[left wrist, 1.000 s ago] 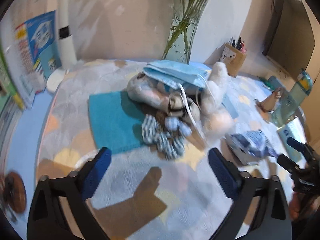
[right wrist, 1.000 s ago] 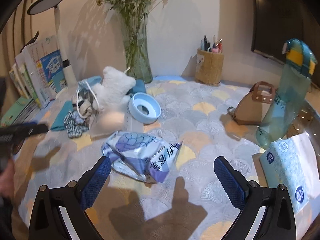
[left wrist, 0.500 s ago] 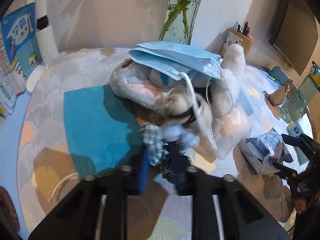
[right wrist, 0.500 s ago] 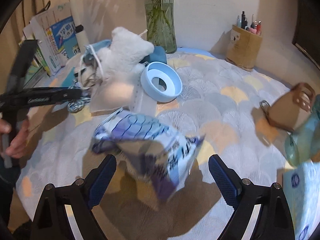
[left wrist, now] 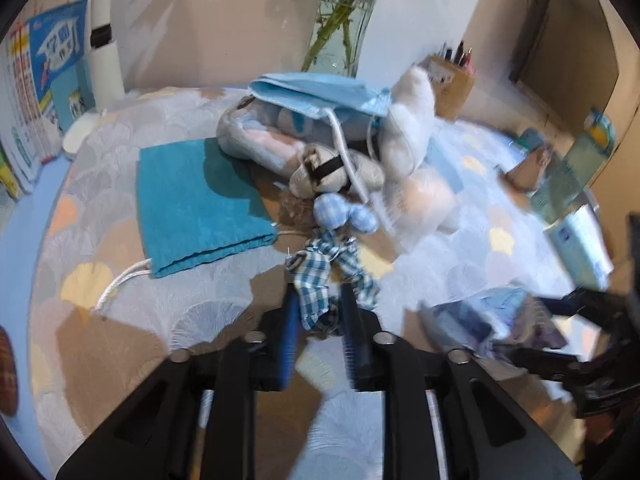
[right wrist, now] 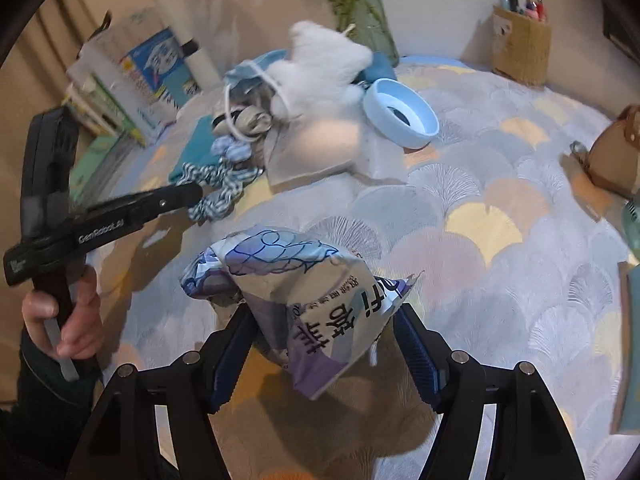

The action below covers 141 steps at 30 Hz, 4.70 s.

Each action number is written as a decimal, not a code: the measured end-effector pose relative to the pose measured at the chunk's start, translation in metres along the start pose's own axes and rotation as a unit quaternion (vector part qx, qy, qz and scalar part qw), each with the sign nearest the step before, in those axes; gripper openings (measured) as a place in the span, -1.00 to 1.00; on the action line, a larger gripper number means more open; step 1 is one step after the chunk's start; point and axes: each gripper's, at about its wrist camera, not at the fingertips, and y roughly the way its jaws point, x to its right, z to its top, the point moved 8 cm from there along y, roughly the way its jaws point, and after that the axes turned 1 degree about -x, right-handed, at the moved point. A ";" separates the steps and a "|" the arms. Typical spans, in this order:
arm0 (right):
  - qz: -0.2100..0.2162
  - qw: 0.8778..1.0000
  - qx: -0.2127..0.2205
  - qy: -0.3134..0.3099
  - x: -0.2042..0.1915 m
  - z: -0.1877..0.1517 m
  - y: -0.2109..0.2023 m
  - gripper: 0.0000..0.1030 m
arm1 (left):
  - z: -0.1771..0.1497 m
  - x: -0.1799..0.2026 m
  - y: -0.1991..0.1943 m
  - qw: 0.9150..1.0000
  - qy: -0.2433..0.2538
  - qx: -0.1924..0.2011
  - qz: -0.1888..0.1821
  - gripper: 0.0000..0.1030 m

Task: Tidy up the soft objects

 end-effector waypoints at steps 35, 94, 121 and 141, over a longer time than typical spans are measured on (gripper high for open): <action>-0.004 0.995 0.093 -0.022 0.007 0.011 -0.043 0.09 | 0.004 0.069 -0.070 0.988 0.059 0.104 -0.098 -0.81; -0.146 0.938 0.217 0.226 0.220 -0.037 -0.232 0.03 | 0.047 0.374 -0.056 0.926 0.282 0.066 -0.241 -0.10; -0.181 0.842 0.270 0.431 0.394 -0.097 -0.274 0.46 | 0.075 0.518 0.012 0.918 0.320 0.058 -0.228 0.58; -0.067 0.957 0.269 0.089 0.100 0.005 -0.223 0.92 | 0.093 0.167 -0.150 0.978 0.141 0.143 0.059 0.58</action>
